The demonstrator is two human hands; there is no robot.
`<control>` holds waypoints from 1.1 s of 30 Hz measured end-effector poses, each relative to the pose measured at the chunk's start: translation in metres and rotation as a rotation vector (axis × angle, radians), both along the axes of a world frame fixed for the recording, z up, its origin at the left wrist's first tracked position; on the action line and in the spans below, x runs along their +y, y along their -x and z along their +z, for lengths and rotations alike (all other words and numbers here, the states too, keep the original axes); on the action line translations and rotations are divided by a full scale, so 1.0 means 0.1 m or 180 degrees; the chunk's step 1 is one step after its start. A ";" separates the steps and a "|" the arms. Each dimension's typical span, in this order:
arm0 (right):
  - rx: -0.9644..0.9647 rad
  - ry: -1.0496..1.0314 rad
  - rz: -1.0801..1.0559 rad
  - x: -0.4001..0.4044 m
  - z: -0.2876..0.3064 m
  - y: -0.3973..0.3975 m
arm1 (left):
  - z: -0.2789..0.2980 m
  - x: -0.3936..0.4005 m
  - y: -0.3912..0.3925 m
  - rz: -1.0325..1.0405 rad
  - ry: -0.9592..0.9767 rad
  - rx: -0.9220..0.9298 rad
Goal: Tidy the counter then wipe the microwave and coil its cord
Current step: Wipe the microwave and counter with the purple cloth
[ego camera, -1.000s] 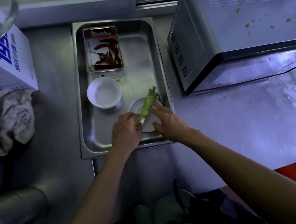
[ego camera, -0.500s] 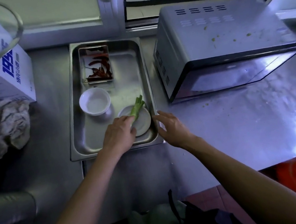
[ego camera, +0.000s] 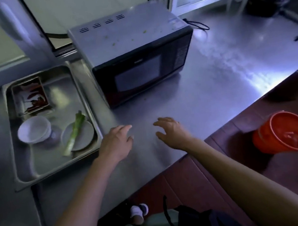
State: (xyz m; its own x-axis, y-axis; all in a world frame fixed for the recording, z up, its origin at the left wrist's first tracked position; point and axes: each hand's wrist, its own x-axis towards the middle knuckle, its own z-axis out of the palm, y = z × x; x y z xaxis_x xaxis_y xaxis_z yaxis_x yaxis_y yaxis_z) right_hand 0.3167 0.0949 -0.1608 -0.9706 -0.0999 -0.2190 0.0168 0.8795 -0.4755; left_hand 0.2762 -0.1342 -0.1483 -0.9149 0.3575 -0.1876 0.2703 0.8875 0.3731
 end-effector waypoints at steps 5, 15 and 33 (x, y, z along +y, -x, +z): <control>-0.0077 0.0025 -0.0346 0.70 0.00 -0.49 | 0.01 0.65 -0.24 -0.0284 0.0091 0.0071; -0.0073 0.0149 -0.1008 1.61 -0.06 -1.20 | -0.03 1.84 -0.52 -0.1033 0.0228 0.0019; -0.0076 -0.0389 -0.1839 2.85 0.06 -0.82 | -0.36 3.59 0.41 -0.1888 0.0047 -0.0495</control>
State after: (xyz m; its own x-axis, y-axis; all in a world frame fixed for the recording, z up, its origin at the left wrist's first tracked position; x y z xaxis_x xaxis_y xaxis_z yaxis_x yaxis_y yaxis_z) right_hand 0.3986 0.3794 -0.1547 -0.8549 0.4707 -0.2180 0.5187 0.7731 -0.3651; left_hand 0.2348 0.2247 -0.1845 -0.5223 0.7937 -0.3119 0.6631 0.6079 0.4366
